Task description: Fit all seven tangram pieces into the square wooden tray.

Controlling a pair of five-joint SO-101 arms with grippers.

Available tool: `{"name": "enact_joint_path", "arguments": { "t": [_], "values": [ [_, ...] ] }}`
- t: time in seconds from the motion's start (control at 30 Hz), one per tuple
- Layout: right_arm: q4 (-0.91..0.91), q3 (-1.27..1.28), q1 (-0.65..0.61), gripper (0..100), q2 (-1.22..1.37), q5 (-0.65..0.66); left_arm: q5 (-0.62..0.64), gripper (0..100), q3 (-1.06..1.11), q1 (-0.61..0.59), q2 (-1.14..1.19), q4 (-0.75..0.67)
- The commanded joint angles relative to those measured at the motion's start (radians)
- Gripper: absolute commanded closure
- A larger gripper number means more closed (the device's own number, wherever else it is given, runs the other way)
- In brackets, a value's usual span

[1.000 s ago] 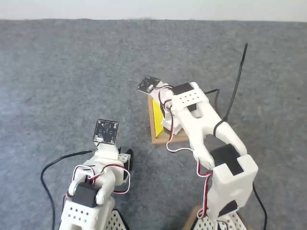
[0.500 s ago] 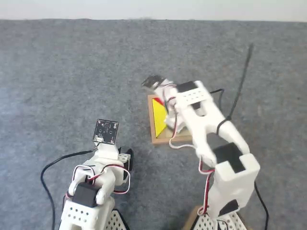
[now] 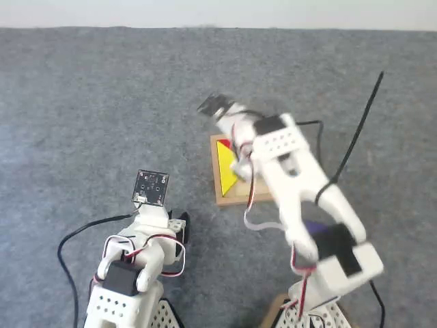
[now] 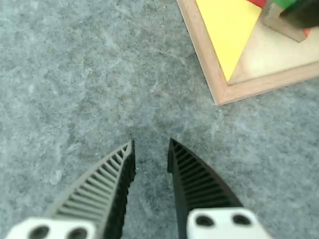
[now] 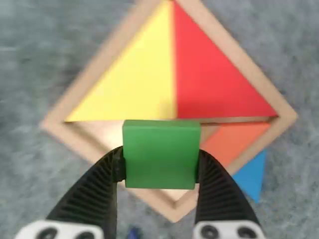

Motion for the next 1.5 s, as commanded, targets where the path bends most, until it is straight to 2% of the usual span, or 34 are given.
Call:
{"name": "enact_joint_path", "arguments": {
  "t": [0.0,0.23,0.43,0.7,0.93,1.17,1.3,1.47],
  "values": [
    [-0.054,0.13,-0.07,92.0,-0.145,-0.009,0.006,89,-0.012,0.002,-0.017,0.002],
    [-0.119,0.169,-0.021,92.0,-0.025,-0.003,0.006,89,-0.012,0.002,-0.017,0.002],
    [-0.142,0.169,-0.042,91.3,0.03,0.026,0.006,89,-0.012,0.002,-0.017,0.002],
    [-0.139,0.15,-0.042,74.0,0.035,0.014,0.006,89,-0.012,0.002,-0.017,0.002],
    [-0.07,0.1,-0.048,73.6,0.027,0.011,0.006,89,-0.012,0.002,-0.017,0.002],
    [-0.077,0.078,-0.048,73.7,-0.168,-0.075,0.006,89,-0.012,0.002,-0.017,0.002],
    [-0.101,0.181,-0.039,74.2,-0.306,-0.089,0.006,89,-0.012,0.002,-0.017,0.002],
    [-0.166,0.331,-0.008,74.2,-0.294,-0.083,0.006,89,-0.012,0.002,-0.017,0.002]
  ]
}}
